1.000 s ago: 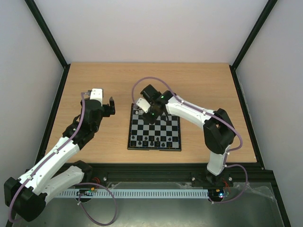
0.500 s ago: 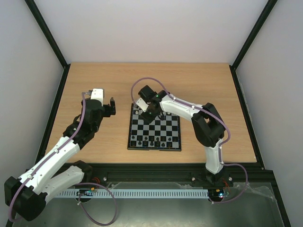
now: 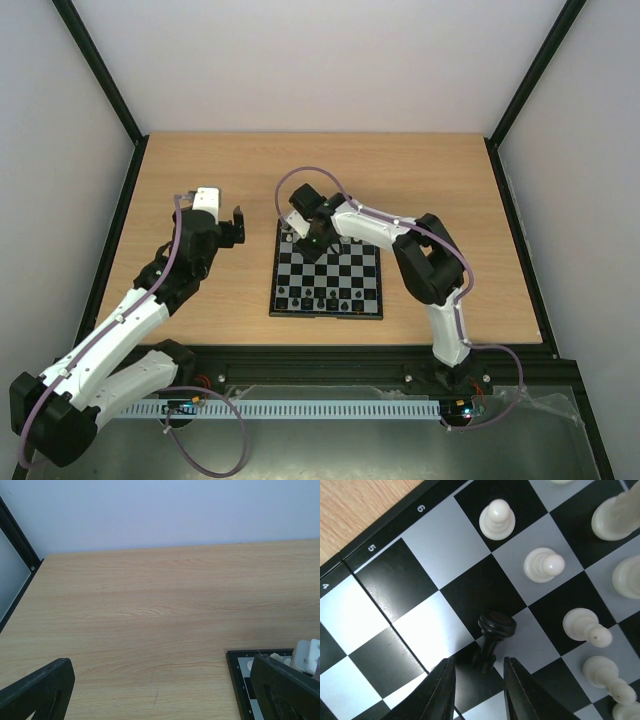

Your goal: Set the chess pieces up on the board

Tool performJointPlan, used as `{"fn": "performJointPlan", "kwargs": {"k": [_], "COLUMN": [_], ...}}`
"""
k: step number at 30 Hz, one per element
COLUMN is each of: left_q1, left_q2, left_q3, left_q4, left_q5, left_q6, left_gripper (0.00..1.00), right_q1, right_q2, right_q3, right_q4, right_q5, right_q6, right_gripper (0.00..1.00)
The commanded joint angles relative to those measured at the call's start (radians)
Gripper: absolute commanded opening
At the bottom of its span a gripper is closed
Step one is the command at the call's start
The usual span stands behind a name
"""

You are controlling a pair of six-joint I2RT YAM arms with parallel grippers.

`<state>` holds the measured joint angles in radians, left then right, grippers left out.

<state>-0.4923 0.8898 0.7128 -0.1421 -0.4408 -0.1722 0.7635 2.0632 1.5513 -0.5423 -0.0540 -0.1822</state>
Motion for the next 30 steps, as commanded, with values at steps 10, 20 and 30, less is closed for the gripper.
{"fn": "performJointPlan", "kwargs": {"k": [10,20,30], "left_q1": [0.004,0.008,0.035], "left_q2": [0.004,0.075,0.090], "left_q3": [-0.005,0.044,-0.212], "left_q4": [-0.002,-0.054,0.341], "left_q5": [0.011,0.222,0.878], "left_q6": [0.007,-0.129,-0.639], "left_gripper": [0.99,0.99,0.79], "right_q1": [0.003,0.002,0.003], "right_q2": [0.054,-0.165,-0.454], "right_q3": [0.039,-0.092,-0.297], "right_q4": [-0.020,-0.021,-0.016], "right_q5": [0.000,-0.088,-0.218], "right_q6": [0.007,-0.069,-0.132], "right_gripper": [0.16,0.07,0.08]}}
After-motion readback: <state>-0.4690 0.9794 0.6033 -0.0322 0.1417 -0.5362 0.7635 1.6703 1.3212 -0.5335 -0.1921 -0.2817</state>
